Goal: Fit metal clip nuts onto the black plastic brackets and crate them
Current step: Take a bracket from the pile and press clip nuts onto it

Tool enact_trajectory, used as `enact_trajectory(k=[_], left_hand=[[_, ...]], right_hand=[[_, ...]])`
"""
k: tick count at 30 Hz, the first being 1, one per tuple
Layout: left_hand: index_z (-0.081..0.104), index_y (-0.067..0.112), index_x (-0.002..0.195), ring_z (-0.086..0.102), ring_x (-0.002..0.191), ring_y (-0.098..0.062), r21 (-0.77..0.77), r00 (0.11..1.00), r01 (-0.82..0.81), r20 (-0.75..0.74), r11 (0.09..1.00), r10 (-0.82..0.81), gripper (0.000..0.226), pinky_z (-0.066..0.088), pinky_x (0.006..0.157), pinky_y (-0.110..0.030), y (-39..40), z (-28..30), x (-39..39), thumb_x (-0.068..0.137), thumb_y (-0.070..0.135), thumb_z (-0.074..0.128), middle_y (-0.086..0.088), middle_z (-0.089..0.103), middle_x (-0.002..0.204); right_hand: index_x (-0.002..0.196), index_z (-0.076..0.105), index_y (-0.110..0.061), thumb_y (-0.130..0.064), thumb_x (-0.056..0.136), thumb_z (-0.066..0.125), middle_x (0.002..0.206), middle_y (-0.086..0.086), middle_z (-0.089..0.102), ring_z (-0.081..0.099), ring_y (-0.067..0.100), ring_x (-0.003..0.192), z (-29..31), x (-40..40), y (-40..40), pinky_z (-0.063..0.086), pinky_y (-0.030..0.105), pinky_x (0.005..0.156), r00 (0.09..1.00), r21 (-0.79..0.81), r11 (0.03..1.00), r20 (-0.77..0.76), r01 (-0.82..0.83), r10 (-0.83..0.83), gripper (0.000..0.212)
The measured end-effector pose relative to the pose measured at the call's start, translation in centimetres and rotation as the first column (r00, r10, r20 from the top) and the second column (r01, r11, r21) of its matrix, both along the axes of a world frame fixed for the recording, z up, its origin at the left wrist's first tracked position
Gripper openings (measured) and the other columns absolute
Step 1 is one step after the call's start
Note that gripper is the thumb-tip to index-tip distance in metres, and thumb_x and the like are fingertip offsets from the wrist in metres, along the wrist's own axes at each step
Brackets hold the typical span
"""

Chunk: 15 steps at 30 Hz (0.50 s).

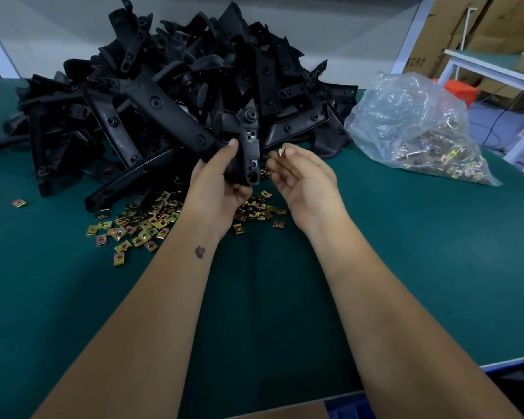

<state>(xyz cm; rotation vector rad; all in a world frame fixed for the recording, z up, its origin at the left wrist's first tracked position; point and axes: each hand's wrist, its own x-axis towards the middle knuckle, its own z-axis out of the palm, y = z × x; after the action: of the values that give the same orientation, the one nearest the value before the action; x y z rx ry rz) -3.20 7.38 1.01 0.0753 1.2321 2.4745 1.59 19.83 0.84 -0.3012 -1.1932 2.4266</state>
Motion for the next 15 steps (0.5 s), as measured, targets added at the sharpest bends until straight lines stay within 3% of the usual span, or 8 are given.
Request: enact_trajectory(k=[4,7,15], left_hand=[[0.059,0.015,0.119,0.056,0.064,-0.011,-0.018,0.999,0.008,-0.048,1.000,-0.008,0.029,0.040,0.045,-0.019,-0.1,-0.1,0.0,0.094,0.027,0.066,-0.001,0.067,0.093],[0.060,0.016,0.120,0.059,0.063,-0.008,-0.019,0.997,0.005,-0.077,1.000,-0.006,0.032,0.039,0.045,-0.019,-0.2,-0.1,0.3,0.092,0.029,0.068,0.002,0.070,0.094],[0.060,0.011,0.131,0.067,0.072,-0.006,-0.020,0.992,0.045,-0.118,0.999,-0.047,0.046,0.041,0.045,-0.017,-0.4,0.1,0.5,0.092,0.034,0.067,0.002,0.072,0.103]], right_hand=[[0.095,0.068,-0.007,0.001,0.089,0.065,0.081,0.006,0.071,0.067,0.013,0.074,-0.1,-0.9,-1.5,0.056,0.020,0.073,0.995,-0.099,0.991,-0.015,0.093,-0.094,0.010],[0.093,0.070,-0.003,0.004,0.087,0.066,0.083,0.008,0.073,0.070,0.015,0.079,0.4,-1.2,-2.2,0.057,0.022,0.083,0.997,-0.104,0.993,-0.044,0.063,-0.068,0.009],[0.094,0.069,-0.008,0.010,0.087,0.063,0.079,0.003,0.073,0.070,0.009,0.075,1.5,-0.4,-3.3,0.054,0.017,0.068,0.992,-0.048,0.999,-0.127,0.019,-0.025,0.021]])
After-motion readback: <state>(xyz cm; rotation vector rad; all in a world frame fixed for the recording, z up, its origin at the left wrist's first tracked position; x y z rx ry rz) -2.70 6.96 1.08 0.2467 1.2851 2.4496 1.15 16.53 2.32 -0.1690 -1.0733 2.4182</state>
